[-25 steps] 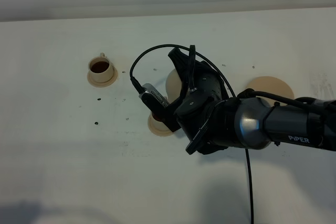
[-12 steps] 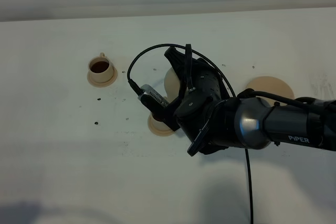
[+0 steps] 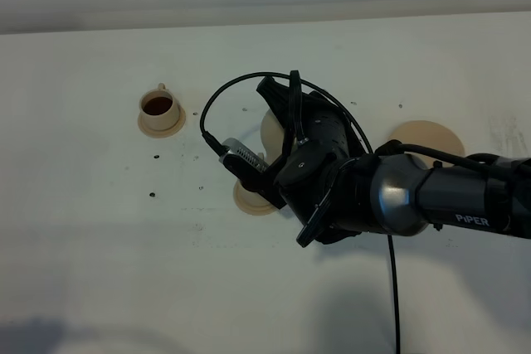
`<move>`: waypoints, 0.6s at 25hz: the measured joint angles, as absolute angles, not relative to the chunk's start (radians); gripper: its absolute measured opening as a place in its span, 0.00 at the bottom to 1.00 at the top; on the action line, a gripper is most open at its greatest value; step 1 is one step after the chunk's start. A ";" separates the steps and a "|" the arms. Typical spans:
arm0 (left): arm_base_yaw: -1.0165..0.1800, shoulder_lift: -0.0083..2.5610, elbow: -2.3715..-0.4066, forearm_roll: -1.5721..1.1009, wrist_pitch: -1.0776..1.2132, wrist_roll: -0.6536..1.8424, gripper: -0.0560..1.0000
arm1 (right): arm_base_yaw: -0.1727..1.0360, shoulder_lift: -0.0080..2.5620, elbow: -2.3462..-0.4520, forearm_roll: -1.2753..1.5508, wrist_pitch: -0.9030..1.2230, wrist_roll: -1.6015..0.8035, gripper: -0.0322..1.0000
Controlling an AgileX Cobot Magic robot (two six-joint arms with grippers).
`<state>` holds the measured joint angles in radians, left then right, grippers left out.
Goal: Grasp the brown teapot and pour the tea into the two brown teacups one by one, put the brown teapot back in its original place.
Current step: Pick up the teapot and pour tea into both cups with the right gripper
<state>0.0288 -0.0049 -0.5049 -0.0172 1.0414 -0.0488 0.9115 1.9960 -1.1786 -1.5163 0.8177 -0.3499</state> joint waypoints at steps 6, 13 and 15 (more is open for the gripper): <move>0.029 -0.005 -0.505 -0.017 1.041 -0.049 0.55 | 0.911 1.996 -1.179 -1.536 0.818 -0.353 0.15; 0.029 -0.005 -0.505 -0.017 1.041 -0.049 0.55 | 0.911 1.996 -1.179 -1.543 0.818 -0.353 0.15; 0.029 -0.005 -0.505 -0.017 1.041 -0.049 0.55 | 0.911 1.996 -1.179 -1.552 0.817 -0.353 0.15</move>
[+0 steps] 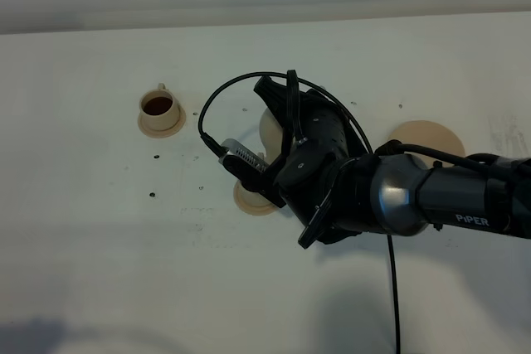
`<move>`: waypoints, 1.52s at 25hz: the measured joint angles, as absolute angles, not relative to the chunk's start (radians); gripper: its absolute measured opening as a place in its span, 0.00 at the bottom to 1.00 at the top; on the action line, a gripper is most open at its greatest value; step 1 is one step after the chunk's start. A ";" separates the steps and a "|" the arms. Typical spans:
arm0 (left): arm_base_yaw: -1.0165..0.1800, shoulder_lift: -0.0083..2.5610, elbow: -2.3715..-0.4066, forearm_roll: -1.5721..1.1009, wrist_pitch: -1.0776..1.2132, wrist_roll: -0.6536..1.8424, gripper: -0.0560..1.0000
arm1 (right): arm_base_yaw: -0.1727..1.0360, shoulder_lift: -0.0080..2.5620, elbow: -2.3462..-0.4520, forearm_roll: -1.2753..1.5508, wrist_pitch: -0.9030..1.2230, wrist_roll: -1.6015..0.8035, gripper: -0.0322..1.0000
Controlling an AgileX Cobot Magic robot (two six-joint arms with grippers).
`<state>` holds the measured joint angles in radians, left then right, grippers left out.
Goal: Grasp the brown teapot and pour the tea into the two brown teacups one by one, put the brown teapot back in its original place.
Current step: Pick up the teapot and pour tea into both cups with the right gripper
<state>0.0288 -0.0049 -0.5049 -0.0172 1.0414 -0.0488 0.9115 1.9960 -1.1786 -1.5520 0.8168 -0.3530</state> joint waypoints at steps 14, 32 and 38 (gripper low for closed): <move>0.029 -0.005 -0.505 -0.017 1.041 -0.049 0.55 | 0.911 1.996 -1.179 -1.592 0.790 -0.370 0.15; 0.029 -0.005 -0.505 -0.017 1.041 -0.049 0.55 | 0.911 1.996 -1.179 -1.631 0.747 -0.402 0.15; 0.029 -0.005 -0.505 -0.017 1.041 -0.049 0.55 | 0.911 1.996 -1.179 -1.636 0.739 -0.402 0.15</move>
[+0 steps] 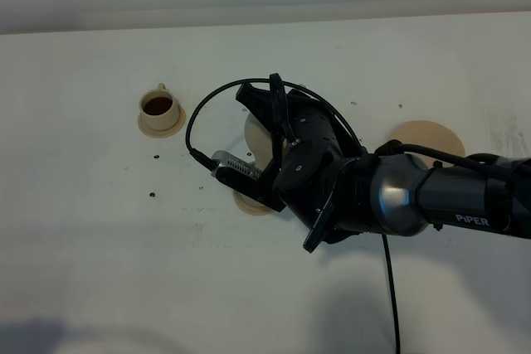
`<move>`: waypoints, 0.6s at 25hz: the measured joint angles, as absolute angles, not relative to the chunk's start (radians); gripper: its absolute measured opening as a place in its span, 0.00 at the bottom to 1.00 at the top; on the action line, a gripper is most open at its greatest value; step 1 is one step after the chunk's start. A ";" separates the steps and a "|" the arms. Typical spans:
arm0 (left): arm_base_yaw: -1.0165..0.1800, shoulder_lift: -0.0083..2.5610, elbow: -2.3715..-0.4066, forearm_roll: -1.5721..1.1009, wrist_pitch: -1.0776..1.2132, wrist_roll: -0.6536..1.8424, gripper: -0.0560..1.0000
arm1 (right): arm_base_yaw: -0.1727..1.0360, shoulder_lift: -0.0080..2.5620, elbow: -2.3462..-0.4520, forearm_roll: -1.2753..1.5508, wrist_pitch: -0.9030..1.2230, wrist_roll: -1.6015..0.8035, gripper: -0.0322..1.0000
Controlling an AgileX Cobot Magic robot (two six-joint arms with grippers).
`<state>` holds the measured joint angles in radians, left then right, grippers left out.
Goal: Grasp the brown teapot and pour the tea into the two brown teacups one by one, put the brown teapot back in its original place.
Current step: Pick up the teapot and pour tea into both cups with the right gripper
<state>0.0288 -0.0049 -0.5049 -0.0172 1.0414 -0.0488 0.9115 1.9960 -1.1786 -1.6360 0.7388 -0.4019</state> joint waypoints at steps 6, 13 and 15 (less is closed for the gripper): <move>0.029 -0.005 -0.505 -0.017 1.041 -0.049 0.55 | 0.911 1.996 -1.179 -1.628 0.738 -0.402 0.15; 0.029 -0.005 -0.505 -0.017 1.041 -0.049 0.55 | 0.911 1.996 -1.179 -1.523 0.768 -0.348 0.15; 0.029 -0.005 -0.505 -0.017 1.041 -0.049 0.55 | 0.911 1.996 -1.179 -1.509 0.786 -0.323 0.15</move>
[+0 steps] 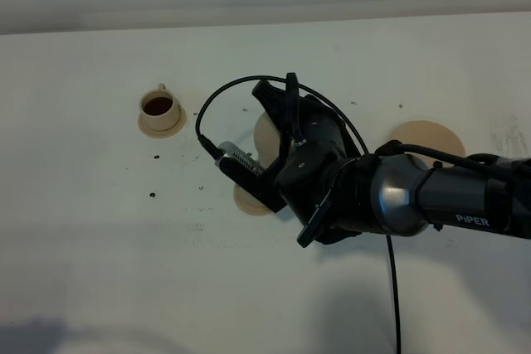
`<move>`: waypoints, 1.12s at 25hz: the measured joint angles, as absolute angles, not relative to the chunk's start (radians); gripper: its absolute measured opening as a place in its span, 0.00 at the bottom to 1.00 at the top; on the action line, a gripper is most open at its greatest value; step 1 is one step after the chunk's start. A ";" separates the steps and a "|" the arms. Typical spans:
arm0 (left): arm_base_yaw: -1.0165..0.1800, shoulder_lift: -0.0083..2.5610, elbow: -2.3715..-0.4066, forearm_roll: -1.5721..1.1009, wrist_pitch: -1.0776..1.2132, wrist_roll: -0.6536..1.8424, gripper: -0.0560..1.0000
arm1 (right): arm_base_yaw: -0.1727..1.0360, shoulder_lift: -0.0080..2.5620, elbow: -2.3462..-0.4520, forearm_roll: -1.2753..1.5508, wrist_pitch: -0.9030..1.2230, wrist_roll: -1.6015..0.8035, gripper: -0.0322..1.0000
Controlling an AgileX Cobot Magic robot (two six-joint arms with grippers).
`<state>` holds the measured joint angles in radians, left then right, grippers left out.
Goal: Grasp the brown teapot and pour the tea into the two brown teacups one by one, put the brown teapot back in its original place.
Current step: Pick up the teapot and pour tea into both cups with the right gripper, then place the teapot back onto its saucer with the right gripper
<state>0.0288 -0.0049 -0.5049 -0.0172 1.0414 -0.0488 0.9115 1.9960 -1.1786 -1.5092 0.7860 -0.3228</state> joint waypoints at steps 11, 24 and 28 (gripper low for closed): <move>0.029 -0.005 -0.505 -0.017 1.041 -0.049 0.55 | 0.911 1.996 -1.179 -1.354 0.847 -0.237 0.15; 0.029 -0.005 -0.505 -0.017 1.041 -0.049 0.55 | 0.911 1.946 -1.197 -1.144 0.968 -0.044 0.15; 0.029 -0.005 -0.505 -0.017 1.041 -0.049 0.55 | 0.911 1.872 -1.199 -0.952 1.012 0.034 0.15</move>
<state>0.0288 -0.0049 -0.5049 -0.0172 1.0414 -0.0488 0.9115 1.8717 -1.1987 -0.9517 1.0121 0.0340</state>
